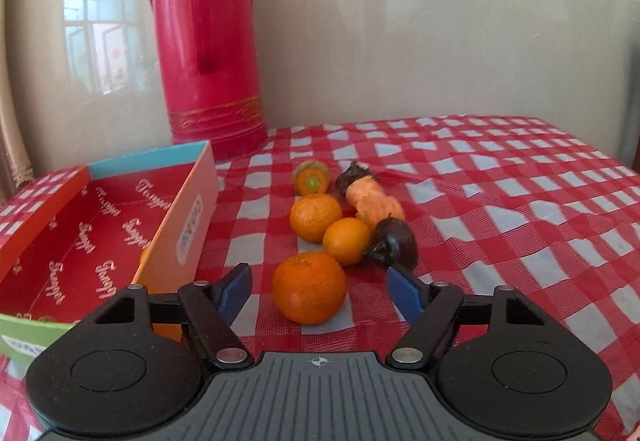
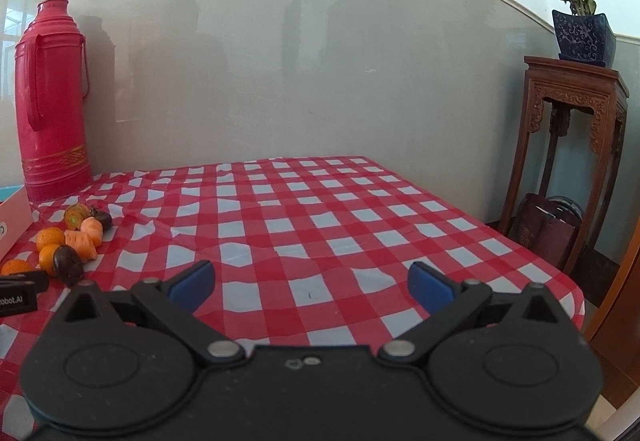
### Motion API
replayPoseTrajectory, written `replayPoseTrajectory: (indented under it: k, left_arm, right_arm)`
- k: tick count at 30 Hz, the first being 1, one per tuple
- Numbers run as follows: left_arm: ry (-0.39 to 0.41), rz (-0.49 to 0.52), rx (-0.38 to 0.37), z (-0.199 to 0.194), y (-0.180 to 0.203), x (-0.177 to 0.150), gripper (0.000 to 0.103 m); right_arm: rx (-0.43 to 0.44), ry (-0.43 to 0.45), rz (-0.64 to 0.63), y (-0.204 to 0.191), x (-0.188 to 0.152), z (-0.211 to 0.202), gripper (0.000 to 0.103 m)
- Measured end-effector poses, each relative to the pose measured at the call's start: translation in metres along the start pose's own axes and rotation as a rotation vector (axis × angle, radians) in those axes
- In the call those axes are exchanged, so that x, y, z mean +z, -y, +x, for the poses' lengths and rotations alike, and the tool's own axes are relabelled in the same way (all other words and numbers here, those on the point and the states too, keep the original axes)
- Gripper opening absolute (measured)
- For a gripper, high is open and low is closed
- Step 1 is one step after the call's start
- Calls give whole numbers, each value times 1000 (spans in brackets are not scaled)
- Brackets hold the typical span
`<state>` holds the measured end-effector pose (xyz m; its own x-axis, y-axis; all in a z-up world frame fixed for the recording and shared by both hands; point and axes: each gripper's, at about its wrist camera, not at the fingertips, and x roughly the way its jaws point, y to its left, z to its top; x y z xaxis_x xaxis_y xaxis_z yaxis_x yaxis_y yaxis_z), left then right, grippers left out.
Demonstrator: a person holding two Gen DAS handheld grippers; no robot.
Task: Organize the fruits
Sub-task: 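Grasp the large orange with the left tool and lift it, then carry the large orange into the box and open the left tool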
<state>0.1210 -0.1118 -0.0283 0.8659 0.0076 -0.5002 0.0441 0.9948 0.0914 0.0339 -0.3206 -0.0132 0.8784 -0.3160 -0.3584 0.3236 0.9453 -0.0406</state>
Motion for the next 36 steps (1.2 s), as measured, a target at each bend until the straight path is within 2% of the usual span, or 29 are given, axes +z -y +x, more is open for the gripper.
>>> replayPoseTrajectory:
  k: [2,3,5,10,15,20,23,28,31,35,36]
  left_arm:
    - [-22,-31,-8,4,-2,-1,72]
    - [-31,-39,-5,6,-3,-1,59]
    - [-55,-57,4,11,-5,-3,43]
    - [-33,-86,-16,7,-13,-1,43]
    - [50,-73,-18,-13,-20,3,43]
    - [150,-76,30,-37,-43,9,43]
    - [179,-100,69,-48,-65,10,43]
    - [154,-136,127,-52,-108,8,43]
    - [133,-140,151,-52,-129,4,43]
    - [89,-139,149,-47,-148,-1,43]
    - [69,-128,138,-44,-150,-2,46]
  right_arm:
    - [2,-2,5,0,0,0,97]
    - [1,-2,6,0,0,0,97]
    - [0,-2,5,1,0,0,97]
    - [0,-3,11,1,1,1,97]
    - [6,-4,21,-2,2,0,97]
    - [34,-10,37,-14,5,-2,97]
    - [61,-8,32,-29,6,-3,97]
    - [112,-9,-1,-59,6,-7,97]
    - [177,-29,7,-71,6,-8,97]
    - [224,-36,-1,-88,7,-8,97]
    - [234,-38,2,-91,7,-8,97]
